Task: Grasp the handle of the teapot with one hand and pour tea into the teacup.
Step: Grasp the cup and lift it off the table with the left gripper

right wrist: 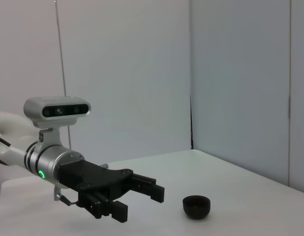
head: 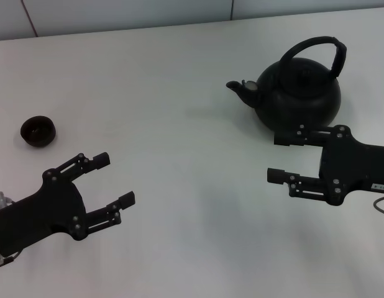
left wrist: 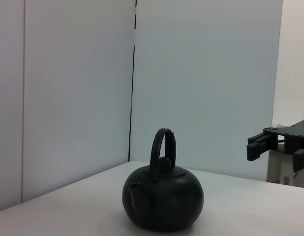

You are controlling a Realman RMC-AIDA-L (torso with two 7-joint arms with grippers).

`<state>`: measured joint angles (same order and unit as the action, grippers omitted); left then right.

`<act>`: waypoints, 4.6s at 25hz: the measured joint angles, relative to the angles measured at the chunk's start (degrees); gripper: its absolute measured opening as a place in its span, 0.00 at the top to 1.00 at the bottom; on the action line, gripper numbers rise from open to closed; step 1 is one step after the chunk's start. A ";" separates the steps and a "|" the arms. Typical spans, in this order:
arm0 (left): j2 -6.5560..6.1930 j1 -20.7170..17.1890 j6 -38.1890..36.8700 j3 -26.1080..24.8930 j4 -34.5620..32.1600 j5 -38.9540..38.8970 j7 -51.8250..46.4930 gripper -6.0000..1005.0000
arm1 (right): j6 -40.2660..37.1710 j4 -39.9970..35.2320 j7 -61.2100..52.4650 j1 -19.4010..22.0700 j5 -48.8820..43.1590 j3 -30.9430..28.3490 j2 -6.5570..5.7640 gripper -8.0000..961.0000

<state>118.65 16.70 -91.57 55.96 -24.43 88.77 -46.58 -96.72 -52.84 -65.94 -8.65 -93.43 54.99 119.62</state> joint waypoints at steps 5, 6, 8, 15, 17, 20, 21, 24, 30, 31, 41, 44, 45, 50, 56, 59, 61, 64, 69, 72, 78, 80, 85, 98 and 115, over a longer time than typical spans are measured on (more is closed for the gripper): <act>0.00 0.03 0.00 0.03 0.00 -0.01 0.00 0.17 | -0.01 0.07 0.02 -0.31 0.01 0.27 0.00 0.34; 0.00 0.03 0.00 0.03 0.00 -0.02 0.00 0.17 | 0.00 0.09 0.02 -0.33 0.01 0.28 0.00 0.34; 0.00 0.08 0.00 0.03 0.00 -0.04 0.00 0.17 | 0.01 0.13 0.03 -0.33 0.01 0.29 0.00 0.34; 0.00 0.23 0.12 0.03 0.00 -0.09 0.38 0.17 | 0.05 0.12 0.03 -0.41 0.01 0.30 0.00 0.34; 0.00 0.28 0.47 0.00 0.00 -0.24 0.45 0.17 | 0.05 0.11 0.03 -0.55 0.01 0.30 0.00 0.34; 0.00 0.55 1.63 -0.06 0.00 -0.68 0.47 0.17 | 0.05 0.11 0.03 -0.73 0.01 0.29 0.00 0.34; 0.00 0.68 1.97 -0.06 0.00 -0.80 0.48 0.17 | 0.05 0.12 0.03 -0.82 0.01 0.29 0.00 0.34; 0.01 1.18 3.20 -0.05 0.00 -1.80 0.49 0.17 | 0.05 0.17 0.03 -0.96 0.01 0.29 0.00 0.34; 0.01 1.60 9.41 -0.06 0.01 -8.52 0.49 0.17 | 0.04 0.20 0.02 -1.36 0.01 0.29 0.00 0.34; 0.00 1.71 10.83 -0.06 0.00 -9.53 0.49 0.17 | 0.04 0.24 0.02 -1.49 0.01 0.29 0.00 0.34; 0.01 4.67 25.59 0.05 1.06 -15.15 0.54 0.17 | 0.04 0.76 -0.67 -3.67 0.01 -0.01 0.00 0.34; 0.01 4.67 25.59 0.05 1.06 -15.15 0.54 0.17 | 0.04 0.76 -1.28 -4.34 0.01 -0.17 -0.01 0.34; 0.01 4.83 25.86 0.04 1.21 -15.16 0.56 0.17 | 0.04 0.75 -1.41 -4.55 0.01 -0.25 -0.02 0.34; -0.01 4.56 25.90 -0.04 1.22 -15.17 1.19 0.17 | 0.05 0.81 -1.72 -5.35 0.40 0.00 -0.03 0.34; -0.10 3.20 25.95 -0.51 2.65 -15.37 5.70 0.17 | 0.66 0.82 -2.80 -5.65 0.46 0.23 -0.11 0.34; -0.21 3.25 26.01 -1.18 3.54 -15.40 6.59 0.17 | 0.73 0.82 -2.81 -5.67 0.48 0.25 -0.11 0.34; -0.20 3.19 26.10 -2.08 3.63 -15.40 7.27 0.17 | 0.75 0.82 -2.83 -5.67 0.49 0.26 -0.11 0.34; -0.20 3.19 26.10 -2.08 3.63 -15.40 7.27 0.17 | 0.75 0.80 -2.84 -5.72 0.51 0.29 -0.17 0.34; -0.29 3.30 26.44 -3.03 4.22 -15.41 7.42 0.17 | 0.75 0.65 -2.87 -6.00 0.48 0.30 -0.20 0.34; -0.40 3.57 28.72 -2.88 4.22 -15.06 5.92 0.16 | 0.75 0.67 -2.88 -6.13 0.33 0.30 -0.28 0.34; -0.26 3.46 29.63 -2.72 3.95 -15.01 6.22 0.16 | 0.75 0.58 -2.88 -6.38 0.27 0.29 -0.35 0.34; -0.36 3.59 30.02 -2.94 4.20 -15.07 6.24 0.16 | 1.22 0.57 -2.88 -6.42 0.18 0.29 -0.35 0.34; -0.44 3.40 30.53 -2.96 3.94 -15.06 5.84 0.16 | 2.10 0.45 -2.88 -6.68 0.04 0.37 -0.35 0.34; -0.44 3.69 34.22 -2.79 4.21 -14.76 5.86 0.16 | 2.16 0.49 -2.85 -7.46 -0.01 0.38 -0.44 0.34; -0.28 4.29 36.49 -1.75 4.89 -14.50 6.21 0.17 | 2.15 0.24 -2.84 -7.78 0.00 0.45 -0.44 0.34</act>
<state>118.37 20.99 -55.07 54.21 -19.55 74.27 -40.37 -94.57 -52.60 -68.78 -16.44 -93.44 55.44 119.18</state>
